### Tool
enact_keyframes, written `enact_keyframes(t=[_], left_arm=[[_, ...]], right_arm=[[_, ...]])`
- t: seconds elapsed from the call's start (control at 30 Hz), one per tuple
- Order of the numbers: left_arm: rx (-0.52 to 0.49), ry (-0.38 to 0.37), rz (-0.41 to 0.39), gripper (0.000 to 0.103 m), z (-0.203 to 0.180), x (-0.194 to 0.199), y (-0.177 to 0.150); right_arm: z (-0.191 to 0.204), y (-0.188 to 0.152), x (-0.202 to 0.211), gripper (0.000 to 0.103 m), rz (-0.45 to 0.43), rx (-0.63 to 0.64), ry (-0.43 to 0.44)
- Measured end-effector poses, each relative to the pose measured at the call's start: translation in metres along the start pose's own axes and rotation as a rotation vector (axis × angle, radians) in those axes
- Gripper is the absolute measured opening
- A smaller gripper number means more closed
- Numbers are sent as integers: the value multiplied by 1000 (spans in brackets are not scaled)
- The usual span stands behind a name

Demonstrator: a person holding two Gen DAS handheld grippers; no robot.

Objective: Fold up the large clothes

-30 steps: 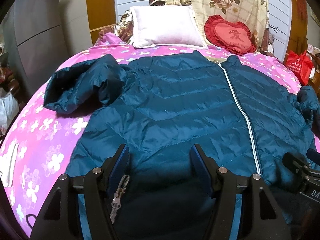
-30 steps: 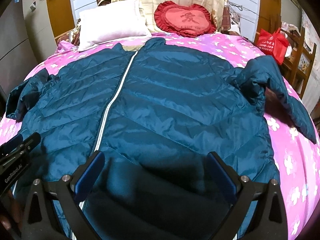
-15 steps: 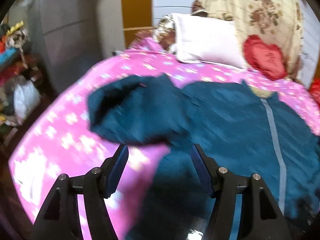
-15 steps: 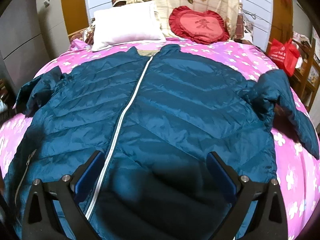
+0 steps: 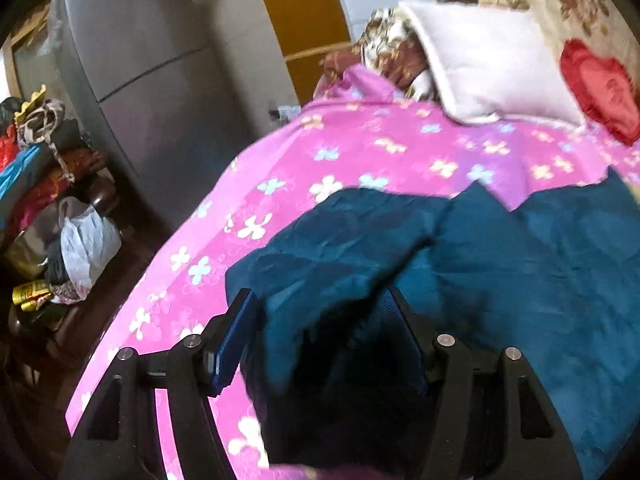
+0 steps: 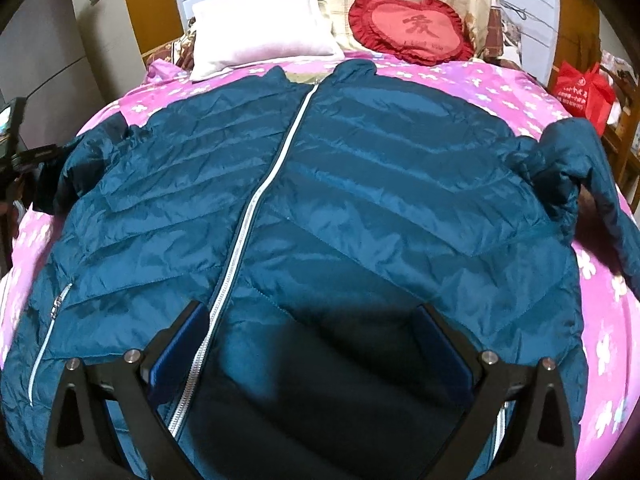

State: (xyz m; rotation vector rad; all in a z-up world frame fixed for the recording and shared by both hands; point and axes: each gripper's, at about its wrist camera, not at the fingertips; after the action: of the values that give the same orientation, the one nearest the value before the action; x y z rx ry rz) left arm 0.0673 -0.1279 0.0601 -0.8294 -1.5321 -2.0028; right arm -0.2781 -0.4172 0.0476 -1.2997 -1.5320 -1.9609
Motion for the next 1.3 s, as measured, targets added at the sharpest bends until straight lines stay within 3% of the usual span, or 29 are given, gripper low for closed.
enact_keyframes(t=[0.07, 0.17, 0.27, 0.4, 0.63, 0.93, 1.3], left_arm=[[34, -16, 20, 18, 7, -12, 0], [119, -88, 32, 0, 19, -18, 0], [175, -148, 18, 0, 28, -7, 1], [252, -288, -33, 0, 38, 32, 2], [198, -458, -133, 0, 10, 113, 6], [41, -575, -162, 0, -75, 175, -12], [-62, -718, -75, 0, -179, 197, -49]], right_arm=[[3, 1, -2, 103, 2, 11, -4], [6, 0, -6, 103, 9, 24, -12], [8, -1, -9, 103, 16, 37, -25], [7, -1, -9, 103, 15, 32, -19], [1, -3, -1, 103, 8, 6, -15], [-23, -6, 21, 103, -12, -36, -28], [-67, -15, 38, 103, -33, -101, -69]])
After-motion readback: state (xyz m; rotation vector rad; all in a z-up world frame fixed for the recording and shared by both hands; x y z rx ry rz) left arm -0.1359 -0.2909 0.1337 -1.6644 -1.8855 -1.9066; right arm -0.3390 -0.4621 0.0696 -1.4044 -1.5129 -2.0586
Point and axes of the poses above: each gripper's, at about its wrist camera, not at the fingertips, and x roughly against the way its jaws point, z to its left, y to its top, and after that the axes turned 5 degrees about -y, right-handed
